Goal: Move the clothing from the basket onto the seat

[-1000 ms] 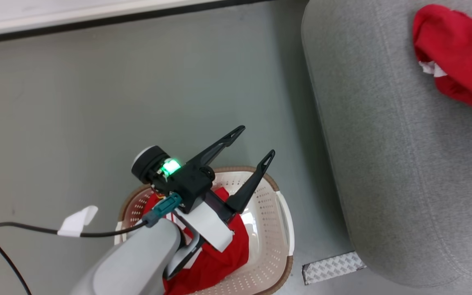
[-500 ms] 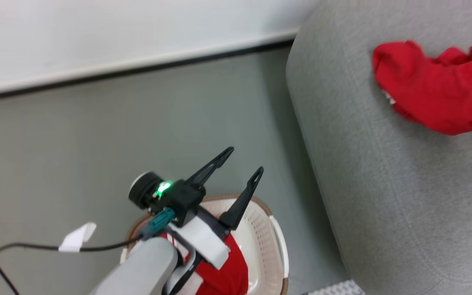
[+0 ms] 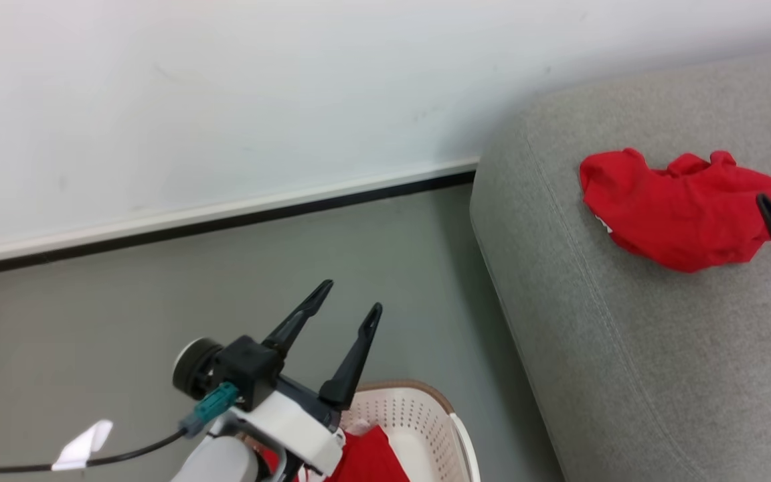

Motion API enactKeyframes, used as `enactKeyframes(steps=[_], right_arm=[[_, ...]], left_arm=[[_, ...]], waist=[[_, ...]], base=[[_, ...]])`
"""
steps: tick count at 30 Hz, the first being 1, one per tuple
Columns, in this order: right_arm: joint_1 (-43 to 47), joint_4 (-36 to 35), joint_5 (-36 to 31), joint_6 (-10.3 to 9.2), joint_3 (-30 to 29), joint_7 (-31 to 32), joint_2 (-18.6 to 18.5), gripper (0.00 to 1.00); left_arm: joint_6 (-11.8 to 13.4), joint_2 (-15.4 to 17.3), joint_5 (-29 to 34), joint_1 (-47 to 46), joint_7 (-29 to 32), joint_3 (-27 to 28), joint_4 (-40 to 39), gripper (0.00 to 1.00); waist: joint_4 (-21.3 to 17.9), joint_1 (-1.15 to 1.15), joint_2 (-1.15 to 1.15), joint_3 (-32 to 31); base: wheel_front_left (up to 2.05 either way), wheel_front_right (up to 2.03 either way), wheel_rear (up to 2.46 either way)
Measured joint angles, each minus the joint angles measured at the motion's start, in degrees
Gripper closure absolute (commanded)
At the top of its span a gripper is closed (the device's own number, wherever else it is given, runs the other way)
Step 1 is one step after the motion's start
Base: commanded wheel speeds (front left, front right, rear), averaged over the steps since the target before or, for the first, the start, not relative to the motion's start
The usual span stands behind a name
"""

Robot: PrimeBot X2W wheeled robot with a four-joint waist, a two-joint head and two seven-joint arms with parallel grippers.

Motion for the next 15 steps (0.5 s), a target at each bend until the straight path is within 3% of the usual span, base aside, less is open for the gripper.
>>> enactKeyframes(steps=[5,10,15], right_arm=[[2.4,-2.1,-0.9,-0.01,-3.9,-7.0,3.0,0.0],[5.8,-4.3,-4.1,-0.01,-9.2,-8.5,6.4,0.0],[11.5,-10.8,-9.6,-0.01,-18.0,-8.9,11.1,0.0]], left_arm=[[1.1,0.3,-0.1,3.2,0.0,3.4,-1.1,0.0],[2.5,1.5,0.2,6.1,0.0,7.0,-1.8,0.0],[5.6,1.3,0.9,9.6,0.0,12.0,-3.4,0.0]], waist=[[1.6,0.0,0.0,-3.0],[3.2,0.0,0.0,-5.3],[4.9,0.0,0.0,-7.0]], base=[[0.0,0.0,0.0],[0.0,0.0,0.0],[0.0,0.0,0.0]])
